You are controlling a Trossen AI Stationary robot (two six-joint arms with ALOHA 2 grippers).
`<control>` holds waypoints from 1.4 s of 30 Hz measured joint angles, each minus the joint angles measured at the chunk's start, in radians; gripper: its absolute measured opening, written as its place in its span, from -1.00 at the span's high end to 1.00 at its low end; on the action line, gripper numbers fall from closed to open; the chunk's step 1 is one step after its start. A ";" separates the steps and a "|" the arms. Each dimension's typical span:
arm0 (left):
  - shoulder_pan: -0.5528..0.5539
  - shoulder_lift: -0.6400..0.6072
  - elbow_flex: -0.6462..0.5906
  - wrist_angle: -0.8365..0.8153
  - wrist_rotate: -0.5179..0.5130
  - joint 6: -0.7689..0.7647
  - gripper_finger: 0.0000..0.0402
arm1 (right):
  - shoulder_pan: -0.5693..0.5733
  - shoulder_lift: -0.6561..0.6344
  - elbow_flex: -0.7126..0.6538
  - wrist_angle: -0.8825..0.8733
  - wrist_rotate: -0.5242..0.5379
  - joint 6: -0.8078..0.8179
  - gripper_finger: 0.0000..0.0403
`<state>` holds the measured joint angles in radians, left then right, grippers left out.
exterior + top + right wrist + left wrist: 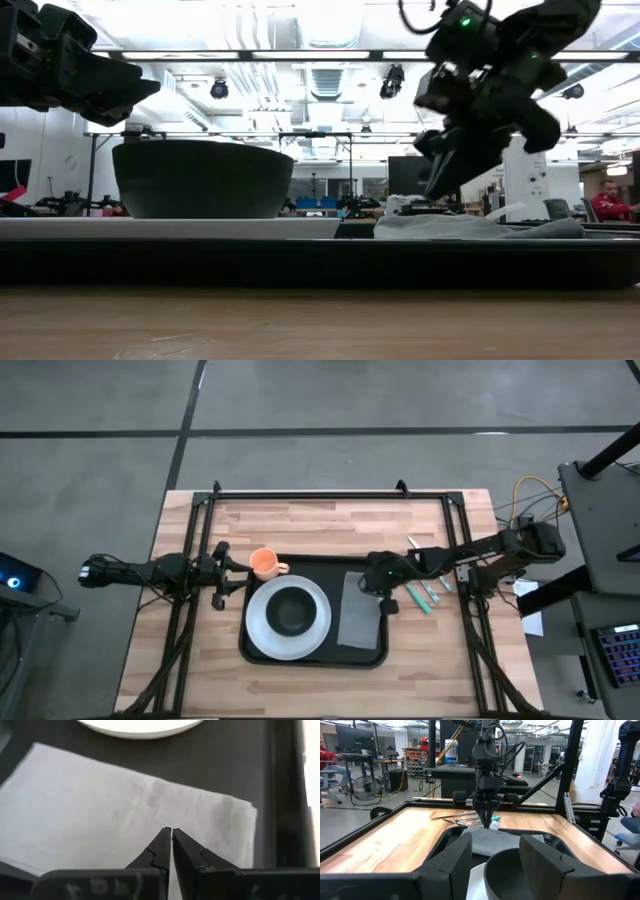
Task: Set up tray
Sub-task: Put the blue fork on top of the grey napkin
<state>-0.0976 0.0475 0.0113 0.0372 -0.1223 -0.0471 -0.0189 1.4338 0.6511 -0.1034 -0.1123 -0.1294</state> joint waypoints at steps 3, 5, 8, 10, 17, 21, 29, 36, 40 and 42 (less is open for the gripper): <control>0.000 0.000 0.000 0.000 0.000 0.000 0.27 | 0.000 -0.083 -0.047 0.008 0.001 0.014 0.96; 0.000 0.000 0.000 0.000 0.000 0.000 0.27 | 0.000 -0.143 -0.082 0.025 0.005 0.028 0.96; 0.000 0.000 0.000 0.000 0.000 0.000 0.27 | -0.001 -0.231 -0.146 0.076 0.008 0.036 0.96; 0.000 0.000 0.000 0.000 0.000 0.000 0.27 | -0.001 -0.285 -0.184 0.115 0.008 0.048 0.96; 0.000 0.000 0.000 0.000 0.000 0.000 0.27 | -0.001 -0.414 -0.238 0.195 0.009 0.003 0.96; 0.000 0.000 0.000 0.000 0.000 0.000 0.27 | -0.001 -0.443 -0.238 0.192 0.009 -0.152 0.96; 0.000 0.000 0.000 0.000 0.000 0.000 0.27 | -0.001 -0.444 -0.231 0.201 0.009 -0.180 0.96; 0.000 0.000 0.000 0.000 0.000 0.000 0.27 | -0.001 -0.444 -0.231 0.215 0.003 0.179 0.96; 0.000 0.000 0.000 0.000 0.000 0.000 0.27 | -0.001 -0.443 -0.231 0.215 0.004 0.177 0.96; 0.000 0.000 0.000 0.000 0.000 0.000 0.27 | -0.001 -0.443 -0.231 0.211 0.004 0.175 0.96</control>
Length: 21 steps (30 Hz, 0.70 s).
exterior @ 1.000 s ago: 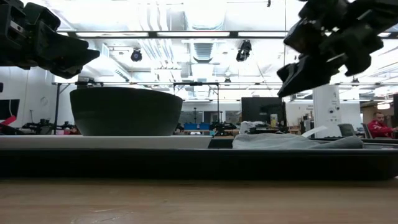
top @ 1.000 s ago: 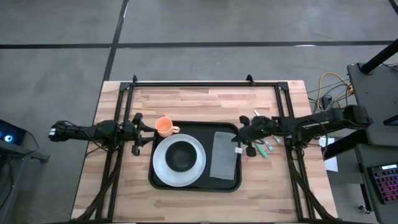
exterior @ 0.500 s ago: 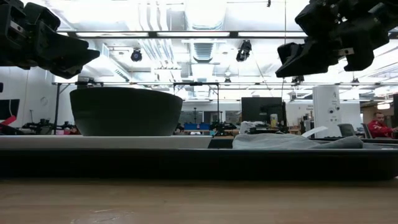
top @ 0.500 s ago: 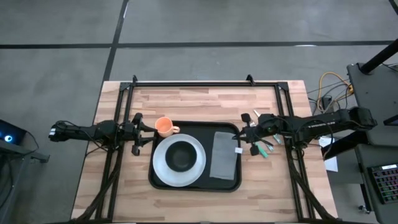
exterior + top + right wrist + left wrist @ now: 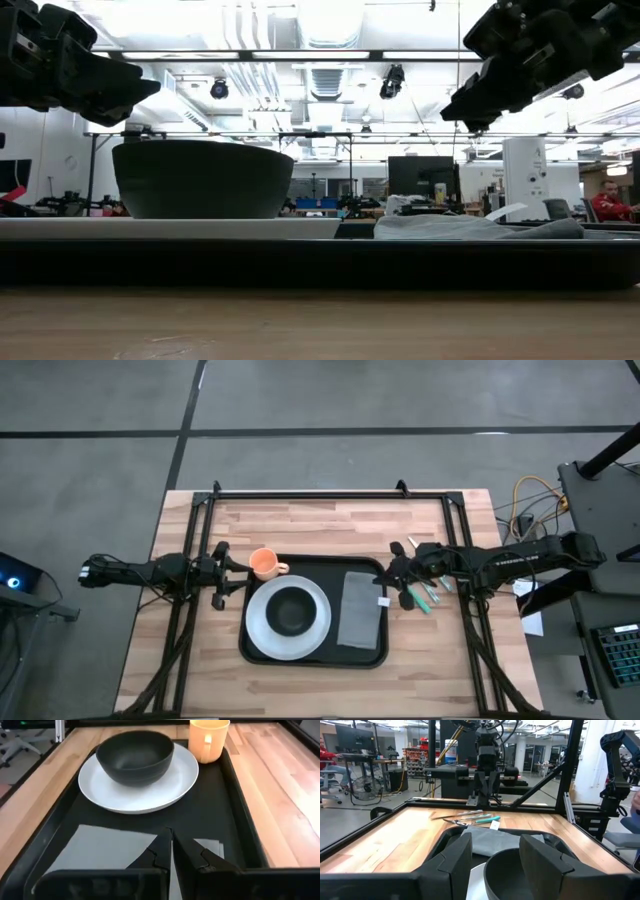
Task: Set up tray
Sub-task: Put the blue fork on top of the grey napkin
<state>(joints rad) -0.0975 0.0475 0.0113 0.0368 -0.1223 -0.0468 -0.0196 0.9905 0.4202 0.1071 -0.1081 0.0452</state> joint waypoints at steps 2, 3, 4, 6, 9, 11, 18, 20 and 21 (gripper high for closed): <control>0.000 0.000 0.000 0.000 0.000 0.000 0.27 | 0.000 0.000 0.000 -0.021 0.000 0.001 0.96; 0.000 0.000 0.000 0.000 0.000 0.000 0.27 | 0.000 0.000 0.000 -0.038 0.001 0.002 0.96; 0.000 0.000 0.000 0.000 0.000 0.000 0.27 | 0.000 -0.001 0.000 -0.061 0.001 0.002 0.96; 0.000 0.000 0.000 0.000 0.000 0.000 0.27 | 0.000 -0.002 0.000 -0.118 0.003 -0.004 0.96; 0.000 0.000 0.000 0.000 0.000 0.000 0.27 | 0.000 -0.001 0.000 -0.191 0.020 0.038 0.96; 0.000 0.000 0.000 0.000 0.000 0.000 0.27 | 0.000 -0.003 0.004 -0.252 0.062 0.081 0.96; 0.000 0.000 0.000 0.000 0.000 0.000 0.27 | 0.000 -0.002 0.131 -0.618 0.195 0.188 0.94; 0.000 0.000 0.000 0.000 0.000 0.000 0.27 | 0.000 -0.002 0.183 -0.704 0.197 0.241 0.89; 0.000 0.000 0.000 0.000 0.000 0.000 0.27 | 0.000 -0.002 0.206 -0.745 0.198 0.266 0.85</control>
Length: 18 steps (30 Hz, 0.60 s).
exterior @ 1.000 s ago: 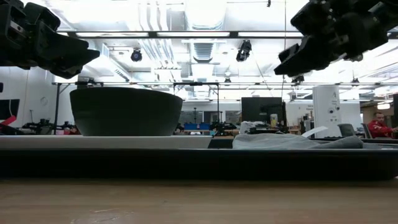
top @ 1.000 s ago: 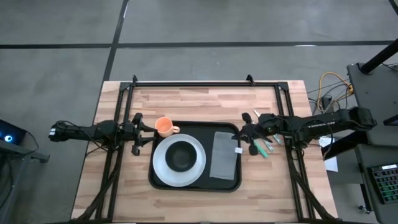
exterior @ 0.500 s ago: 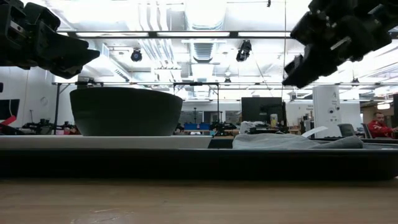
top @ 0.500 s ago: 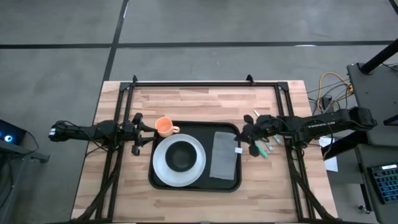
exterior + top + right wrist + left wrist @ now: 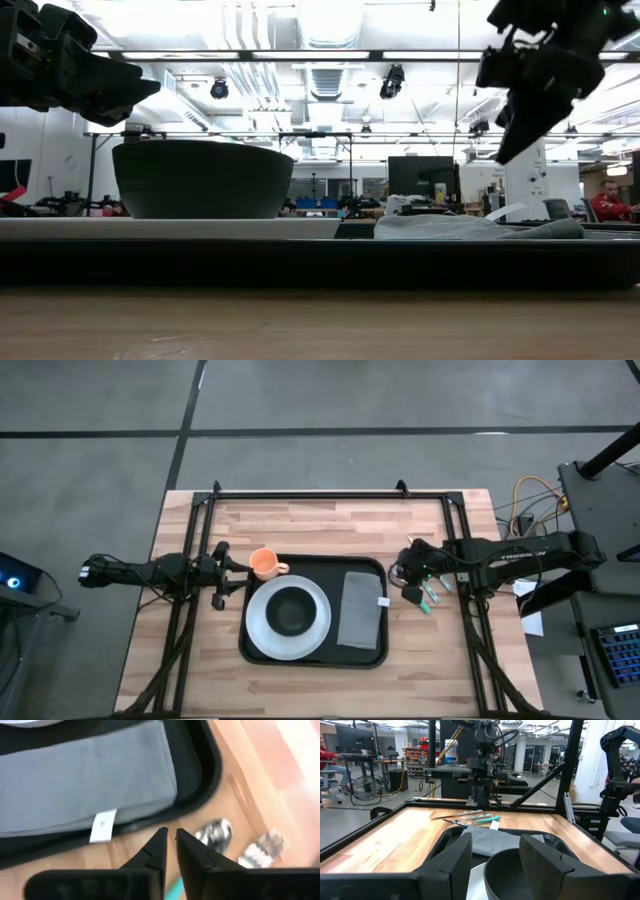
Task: Set up tray
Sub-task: Put the blue fork on top of the grey napkin
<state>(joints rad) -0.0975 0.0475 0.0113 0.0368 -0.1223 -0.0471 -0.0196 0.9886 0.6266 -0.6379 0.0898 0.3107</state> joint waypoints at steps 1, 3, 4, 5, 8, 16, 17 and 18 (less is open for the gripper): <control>0.000 0.000 0.000 0.000 0.000 0.000 0.27 | 0.000 0.000 0.020 -0.042 0.000 0.024 0.81; 0.000 0.000 0.000 0.000 0.000 0.000 0.27 | 0.000 0.000 0.053 -0.120 0.000 0.071 0.70; 0.000 0.000 0.000 0.000 0.000 0.000 0.27 | 0.000 0.000 0.064 -0.150 0.000 0.095 0.64; 0.000 0.000 0.000 0.000 0.000 0.000 0.27 | 0.000 0.000 0.073 -0.177 0.001 0.122 0.58; 0.000 0.000 0.000 0.000 0.000 0.000 0.27 | 0.000 0.000 0.081 -0.251 0.016 0.203 0.39; 0.000 0.000 0.000 0.000 0.000 0.000 0.27 | -0.001 0.001 0.076 -0.324 -0.001 0.332 0.09; 0.000 0.000 0.000 0.000 0.000 0.000 0.27 | -0.001 0.002 0.075 -0.324 -0.009 0.337 0.07; 0.000 0.000 0.000 0.000 0.000 0.000 0.27 | -0.001 0.008 0.074 -0.325 -0.015 0.341 0.06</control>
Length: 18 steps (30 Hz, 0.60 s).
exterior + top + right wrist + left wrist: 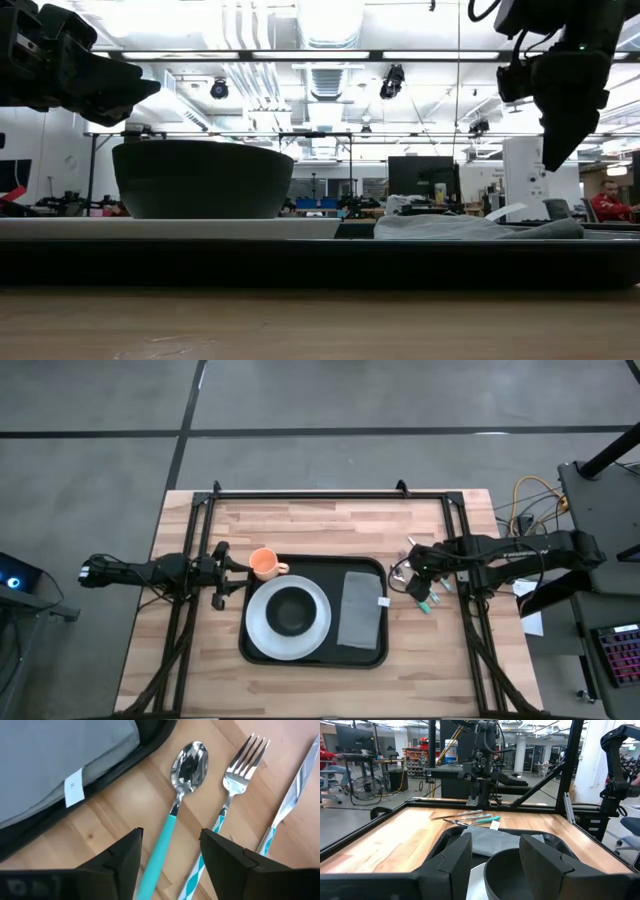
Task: Set up tray
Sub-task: Put the blue fork on top of the grey napkin
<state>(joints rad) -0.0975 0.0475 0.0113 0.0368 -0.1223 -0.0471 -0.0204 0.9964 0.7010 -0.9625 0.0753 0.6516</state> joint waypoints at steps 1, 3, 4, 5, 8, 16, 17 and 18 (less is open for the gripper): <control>0.000 0.000 0.000 0.000 0.000 0.000 0.27 | 0.000 0.005 0.000 0.000 -0.001 0.001 0.05; 0.000 0.000 0.000 0.000 0.000 0.000 0.27 | -0.002 0.020 -0.001 -0.002 0.001 0.001 0.05; 0.000 0.000 0.000 0.000 0.000 0.000 0.27 | -0.007 0.030 -0.002 -0.002 0.000 0.001 0.05; 0.000 0.000 0.000 0.000 0.000 0.000 0.27 | -0.011 0.042 -0.002 -0.001 0.000 0.003 0.05; 0.000 0.000 0.000 0.000 0.000 0.000 0.27 | -0.037 0.089 -0.004 -0.004 0.003 -0.001 0.04; 0.000 0.000 0.000 0.000 0.000 0.000 0.27 | -0.207 0.148 -0.058 0.011 -0.003 -0.079 -0.01; 0.000 0.000 0.000 0.000 0.000 0.000 0.27 | -0.228 0.143 -0.069 0.015 -0.010 -0.090 -0.01; 0.000 0.000 0.000 0.000 0.000 0.000 0.27 | -0.249 0.135 -0.082 0.024 -0.021 -0.103 -0.01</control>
<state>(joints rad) -0.0977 0.0474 0.0113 0.0368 -0.1223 -0.0468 -0.2695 1.1313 0.6190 -0.9390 0.0539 0.5490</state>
